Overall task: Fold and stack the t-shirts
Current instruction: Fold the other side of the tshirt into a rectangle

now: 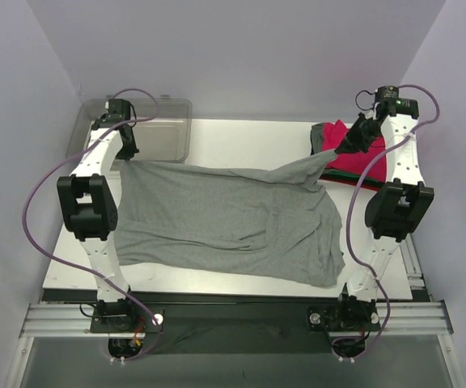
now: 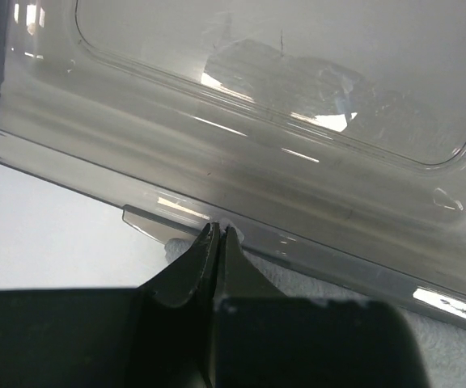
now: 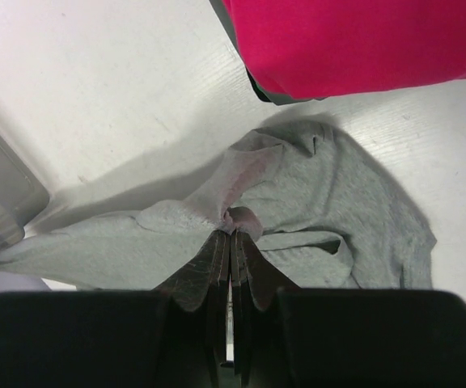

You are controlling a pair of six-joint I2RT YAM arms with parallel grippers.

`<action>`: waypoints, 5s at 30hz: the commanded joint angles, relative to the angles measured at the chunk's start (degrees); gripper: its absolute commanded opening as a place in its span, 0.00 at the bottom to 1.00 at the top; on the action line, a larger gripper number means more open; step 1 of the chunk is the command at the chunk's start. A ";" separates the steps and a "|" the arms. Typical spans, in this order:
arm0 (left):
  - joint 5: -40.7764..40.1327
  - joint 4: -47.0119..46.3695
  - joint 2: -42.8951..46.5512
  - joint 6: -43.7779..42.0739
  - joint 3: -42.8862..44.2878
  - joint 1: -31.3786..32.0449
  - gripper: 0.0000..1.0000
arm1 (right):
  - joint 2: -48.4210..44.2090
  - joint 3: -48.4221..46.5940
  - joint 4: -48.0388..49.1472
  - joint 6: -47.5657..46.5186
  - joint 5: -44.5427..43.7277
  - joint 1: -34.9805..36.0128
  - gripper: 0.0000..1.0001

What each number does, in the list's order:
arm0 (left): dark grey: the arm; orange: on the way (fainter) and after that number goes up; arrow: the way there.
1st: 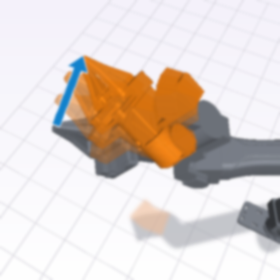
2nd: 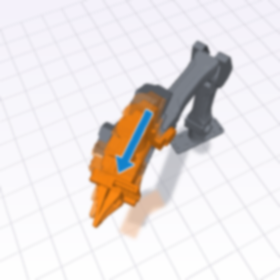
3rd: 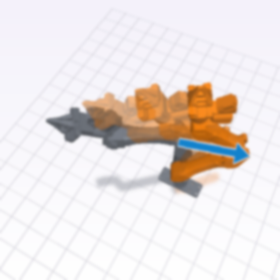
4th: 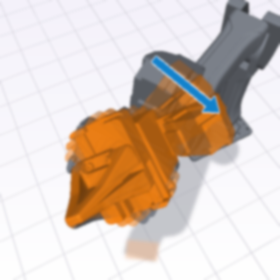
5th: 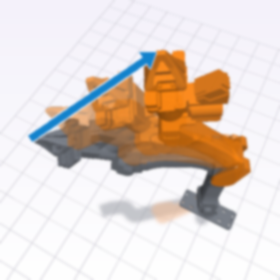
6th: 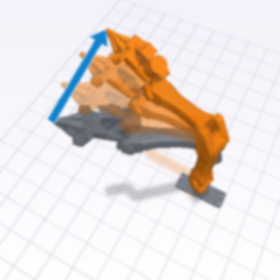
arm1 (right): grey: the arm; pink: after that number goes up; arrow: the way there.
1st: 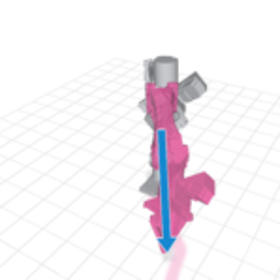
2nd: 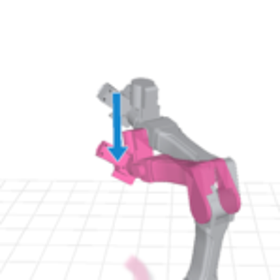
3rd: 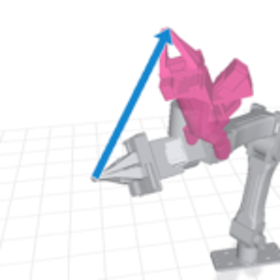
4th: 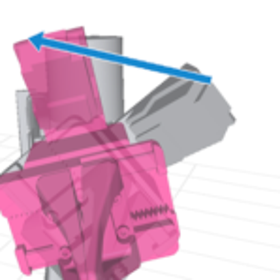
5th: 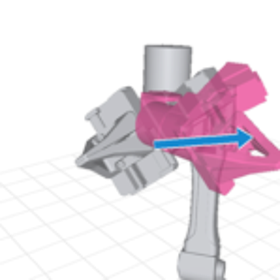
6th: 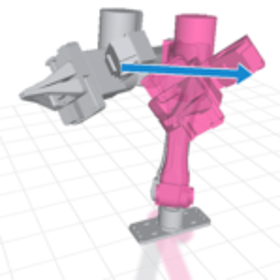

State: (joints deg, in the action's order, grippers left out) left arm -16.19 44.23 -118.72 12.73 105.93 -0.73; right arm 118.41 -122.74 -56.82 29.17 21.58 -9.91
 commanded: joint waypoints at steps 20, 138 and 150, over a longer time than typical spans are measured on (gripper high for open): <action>-6.14 -4.85 16.05 -5.61 -21.28 2.49 0.01 | -23.57 22.19 -7.42 -3.06 0.83 0.42 0.00; 10.84 -26.83 27.05 24.80 -52.23 -6.30 0.49 | -7.93 43.81 21.84 -13.61 -7.70 4.46 0.20; 3.09 -24.54 22.31 21.63 -48.01 -6.39 0.44 | -8.72 43.99 21.49 -13.52 -7.87 4.20 0.17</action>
State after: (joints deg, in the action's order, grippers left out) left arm -10.72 20.36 -94.19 35.77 54.92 -6.87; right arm 110.50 -77.10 -32.56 16.32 14.00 -5.28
